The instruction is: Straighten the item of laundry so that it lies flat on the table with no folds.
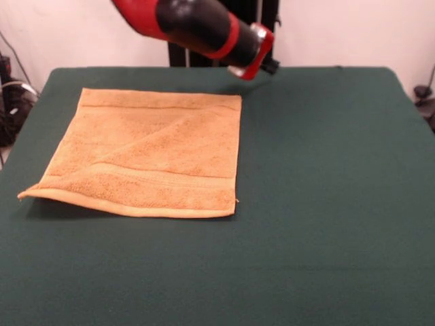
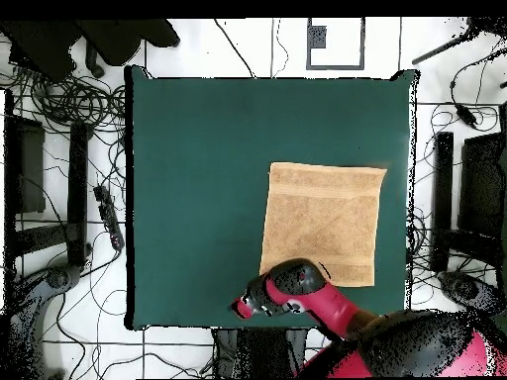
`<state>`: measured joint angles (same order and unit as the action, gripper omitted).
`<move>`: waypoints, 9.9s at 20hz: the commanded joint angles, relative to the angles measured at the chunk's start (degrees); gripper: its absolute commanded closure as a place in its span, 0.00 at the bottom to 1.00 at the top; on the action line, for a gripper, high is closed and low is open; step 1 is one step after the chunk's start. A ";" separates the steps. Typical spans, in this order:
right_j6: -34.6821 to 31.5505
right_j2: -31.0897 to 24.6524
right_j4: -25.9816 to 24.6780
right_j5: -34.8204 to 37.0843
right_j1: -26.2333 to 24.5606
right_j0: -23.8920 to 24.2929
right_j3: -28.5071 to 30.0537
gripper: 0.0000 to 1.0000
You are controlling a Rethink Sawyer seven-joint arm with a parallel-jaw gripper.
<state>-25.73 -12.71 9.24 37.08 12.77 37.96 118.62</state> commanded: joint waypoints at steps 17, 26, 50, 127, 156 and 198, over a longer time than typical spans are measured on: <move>-10.60 -8.69 -4.73 -9.05 19.62 1.56 -0.08 1.00; -9.46 -6.65 -8.56 -14.98 14.82 -0.01 -6.14 1.00; -17.87 -1.33 -9.51 -32.90 14.52 -11.05 -10.34 1.00; -17.92 1.77 -2.49 -21.94 -0.88 -23.51 -36.43 1.00; -20.20 -15.03 0.72 -31.41 -5.54 -15.10 -30.06 1.00; -22.49 -0.82 9.64 -8.89 16.64 -21.12 -23.22 1.00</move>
<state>-25.75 -19.70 14.57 11.60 21.00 20.65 90.66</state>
